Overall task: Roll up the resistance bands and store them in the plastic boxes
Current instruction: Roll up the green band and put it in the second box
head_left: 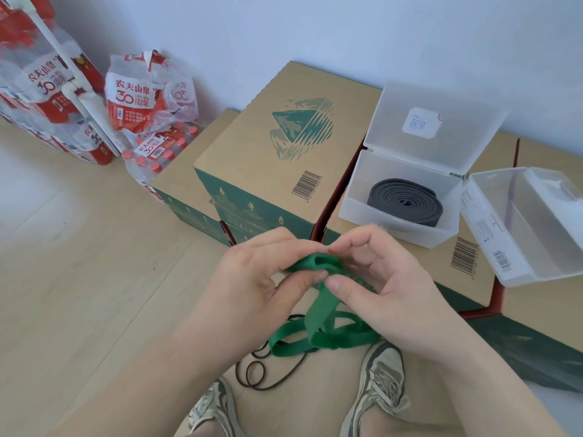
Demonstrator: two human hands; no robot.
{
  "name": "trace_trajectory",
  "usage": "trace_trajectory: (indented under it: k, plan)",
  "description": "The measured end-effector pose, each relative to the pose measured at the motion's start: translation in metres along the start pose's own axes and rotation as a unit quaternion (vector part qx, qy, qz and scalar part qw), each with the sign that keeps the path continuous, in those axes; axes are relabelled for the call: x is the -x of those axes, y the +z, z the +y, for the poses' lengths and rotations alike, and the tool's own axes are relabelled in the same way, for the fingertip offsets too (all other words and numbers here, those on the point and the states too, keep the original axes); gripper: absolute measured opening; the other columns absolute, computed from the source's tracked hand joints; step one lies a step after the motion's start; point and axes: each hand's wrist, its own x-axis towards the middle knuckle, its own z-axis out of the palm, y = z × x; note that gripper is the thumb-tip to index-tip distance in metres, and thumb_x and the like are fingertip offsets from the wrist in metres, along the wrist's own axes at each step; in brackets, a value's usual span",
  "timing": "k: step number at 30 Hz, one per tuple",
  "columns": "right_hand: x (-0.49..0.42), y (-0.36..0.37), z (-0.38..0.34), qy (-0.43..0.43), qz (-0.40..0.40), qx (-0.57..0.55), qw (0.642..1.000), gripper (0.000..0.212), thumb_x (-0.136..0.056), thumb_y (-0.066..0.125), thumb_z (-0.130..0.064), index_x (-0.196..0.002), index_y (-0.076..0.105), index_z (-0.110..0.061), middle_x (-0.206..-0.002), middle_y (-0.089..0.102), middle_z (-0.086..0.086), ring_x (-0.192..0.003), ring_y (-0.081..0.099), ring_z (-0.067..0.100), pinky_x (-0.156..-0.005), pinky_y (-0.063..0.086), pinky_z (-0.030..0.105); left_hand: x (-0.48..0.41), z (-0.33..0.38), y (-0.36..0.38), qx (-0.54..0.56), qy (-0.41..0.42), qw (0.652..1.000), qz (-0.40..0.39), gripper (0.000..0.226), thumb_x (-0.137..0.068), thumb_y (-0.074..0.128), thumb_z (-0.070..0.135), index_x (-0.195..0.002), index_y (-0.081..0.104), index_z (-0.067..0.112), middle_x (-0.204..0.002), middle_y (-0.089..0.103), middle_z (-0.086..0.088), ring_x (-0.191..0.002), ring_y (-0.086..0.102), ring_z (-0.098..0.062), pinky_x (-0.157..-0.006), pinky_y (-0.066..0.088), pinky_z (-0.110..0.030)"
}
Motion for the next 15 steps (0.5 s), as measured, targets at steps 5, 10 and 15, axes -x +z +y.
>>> trace_trajectory:
  k: [5,10,15]
  plan:
    - [-0.0022,-0.0033,0.0004,-0.007,0.017,0.009,1.0,0.02,-0.095,0.07,-0.01,-0.099,0.067,-0.029,-0.103,0.079,-0.009,-0.102,0.072,0.014,-0.097,0.055,0.04,-0.0007,0.0042,-0.004,0.045,-0.012,0.999,0.013,0.029,-0.085,0.082,0.015,-0.11,0.079,0.03,-0.083,0.07,0.011,-0.083,0.068,-0.012,-0.073,0.048,-0.013]
    - [-0.0007,0.003,0.0039,-0.021,0.039,0.096,0.994,0.012,-0.1,0.063,-0.021,-0.092,0.058,-0.03,-0.087,0.076,-0.006,-0.079,0.068,0.024,-0.077,0.057,0.044,-0.0018,0.0031,-0.0041,0.025,-0.061,0.997,-0.033,0.031,-0.088,0.079,0.027,-0.119,0.076,0.029,-0.097,0.073,0.016,-0.095,0.07,-0.006,-0.081,0.055,-0.016]
    - [0.0008,0.0032,0.0055,-0.007,0.062,0.122,0.991,0.014,-0.1,0.06,-0.027,-0.09,0.052,-0.03,-0.082,0.072,0.005,-0.079,0.064,0.036,-0.071,0.055,0.056,-0.0011,-0.0025,-0.001,-0.058,-0.026,0.996,-0.069,0.03,-0.102,0.059,0.022,-0.131,0.068,0.027,-0.116,0.067,0.019,-0.108,0.062,-0.003,-0.089,0.05,-0.02]
